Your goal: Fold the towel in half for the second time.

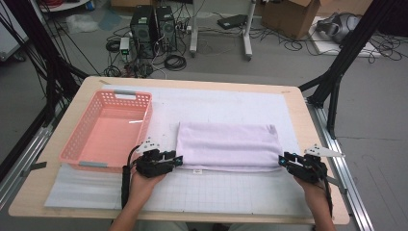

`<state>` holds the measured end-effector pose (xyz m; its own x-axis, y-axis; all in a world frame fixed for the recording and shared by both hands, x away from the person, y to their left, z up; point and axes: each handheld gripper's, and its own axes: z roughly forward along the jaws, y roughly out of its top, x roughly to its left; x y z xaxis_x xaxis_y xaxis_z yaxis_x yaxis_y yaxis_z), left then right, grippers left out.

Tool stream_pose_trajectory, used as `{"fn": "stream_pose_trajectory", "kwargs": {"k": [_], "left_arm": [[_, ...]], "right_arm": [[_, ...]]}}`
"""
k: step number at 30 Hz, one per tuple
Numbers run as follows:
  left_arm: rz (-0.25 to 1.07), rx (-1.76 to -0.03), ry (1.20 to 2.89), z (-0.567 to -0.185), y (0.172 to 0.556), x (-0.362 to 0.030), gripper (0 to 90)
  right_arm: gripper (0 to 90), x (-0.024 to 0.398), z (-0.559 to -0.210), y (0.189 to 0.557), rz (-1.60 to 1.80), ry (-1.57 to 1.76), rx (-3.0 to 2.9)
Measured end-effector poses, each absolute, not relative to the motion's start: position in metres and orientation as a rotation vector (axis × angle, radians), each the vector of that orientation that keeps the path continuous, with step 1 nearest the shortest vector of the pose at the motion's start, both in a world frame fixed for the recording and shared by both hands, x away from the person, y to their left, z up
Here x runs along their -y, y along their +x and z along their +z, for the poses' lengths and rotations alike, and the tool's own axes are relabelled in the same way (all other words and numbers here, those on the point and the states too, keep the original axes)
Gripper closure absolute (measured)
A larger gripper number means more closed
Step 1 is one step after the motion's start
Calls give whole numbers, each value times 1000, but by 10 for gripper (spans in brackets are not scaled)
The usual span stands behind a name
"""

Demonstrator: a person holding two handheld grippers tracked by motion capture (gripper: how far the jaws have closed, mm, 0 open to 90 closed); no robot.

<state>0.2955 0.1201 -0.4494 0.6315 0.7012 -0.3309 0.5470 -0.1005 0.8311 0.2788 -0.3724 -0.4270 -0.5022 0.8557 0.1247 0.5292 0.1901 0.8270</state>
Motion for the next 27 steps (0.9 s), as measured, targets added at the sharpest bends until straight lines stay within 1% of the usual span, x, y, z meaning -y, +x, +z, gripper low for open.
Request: {"fn": "stream_pose_trajectory", "kwargs": {"k": [2,5,6,9,13,14,16,17,23,27], "left_arm": [[174,-1013,1783,-451,294,-121,661],[199,-994,1786,-450,293,-121,830],[205,-988,1791,-450,292,-121,850],[205,-978,1795,-450,291,-120,865],[188,-972,1765,-449,290,-123,870],[184,-971,1761,-448,290,-124,871],[182,-973,1750,-448,290,-126,871],[180,-976,1750,-448,289,-127,872],[175,-964,1737,-447,285,-130,871],[164,-972,1743,-449,280,-133,872]], "right_arm": [[649,370,-427,278,1200,1284,-2120],[671,371,-429,279,1186,1293,-2132],[686,371,-430,280,1192,1281,-2149],[733,366,-434,282,1175,1219,-2215],[743,358,-443,289,1084,1239,-2260],[757,358,-443,289,1085,1243,-2259],[871,358,-442,288,1082,1236,-2275],[881,359,-442,287,1076,1220,-2282],[890,369,-429,275,1220,1189,-2283],[889,376,-429,267,1205,1188,-2322]]}}
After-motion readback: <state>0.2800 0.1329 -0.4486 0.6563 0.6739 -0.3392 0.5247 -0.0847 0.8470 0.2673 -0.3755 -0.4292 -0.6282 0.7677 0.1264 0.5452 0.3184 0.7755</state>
